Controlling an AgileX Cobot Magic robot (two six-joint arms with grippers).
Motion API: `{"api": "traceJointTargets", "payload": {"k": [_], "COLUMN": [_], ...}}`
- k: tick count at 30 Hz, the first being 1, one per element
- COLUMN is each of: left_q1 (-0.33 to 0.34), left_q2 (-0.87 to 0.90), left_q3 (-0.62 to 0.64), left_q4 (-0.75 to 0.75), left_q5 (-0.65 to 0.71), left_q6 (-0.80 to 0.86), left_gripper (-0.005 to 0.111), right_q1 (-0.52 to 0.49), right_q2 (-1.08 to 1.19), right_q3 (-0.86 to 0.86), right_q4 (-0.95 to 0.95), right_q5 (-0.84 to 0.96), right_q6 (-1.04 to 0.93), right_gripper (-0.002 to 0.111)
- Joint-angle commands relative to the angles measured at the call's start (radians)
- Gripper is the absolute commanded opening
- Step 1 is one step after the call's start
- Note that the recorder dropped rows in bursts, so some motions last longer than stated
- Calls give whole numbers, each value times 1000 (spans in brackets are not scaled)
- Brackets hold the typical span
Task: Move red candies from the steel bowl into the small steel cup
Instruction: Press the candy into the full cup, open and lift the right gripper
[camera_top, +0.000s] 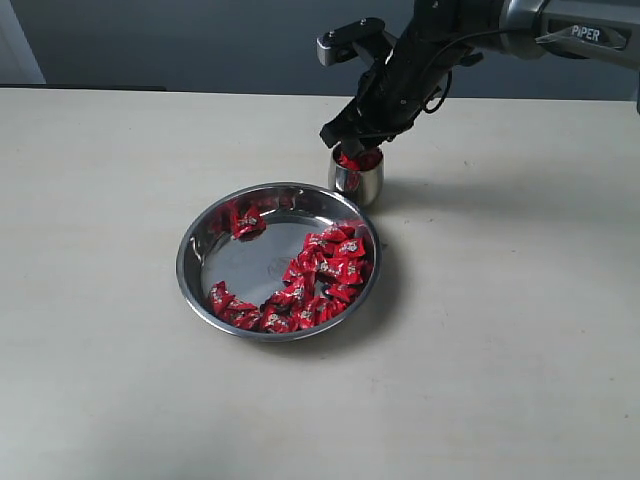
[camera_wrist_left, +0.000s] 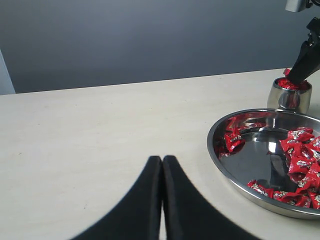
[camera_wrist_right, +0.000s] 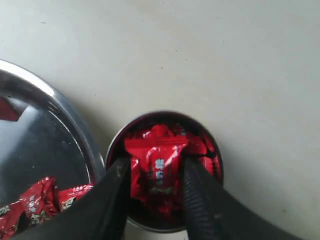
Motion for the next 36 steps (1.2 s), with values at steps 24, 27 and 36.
{"api": "traceJointTargets", "payload": {"k": [24, 27, 36], "left_q1": [-7, -7, -7], "left_q2": [-5, -5, -5], "left_q3": [1, 1, 1], "left_q4": [1, 1, 1], "left_q5": [-6, -6, -6], "left_q6": [-2, -2, -2], "left_gripper": [0, 0, 0], "right_q1": [-7, -7, -7], "right_q2": [-119, -123, -171], "right_q3": [-2, -2, -2], "right_q4": [-23, -23, -16], "right_q5": [18, 16, 18], "right_q6": [1, 1, 17], "right_gripper": [35, 35, 0]}}
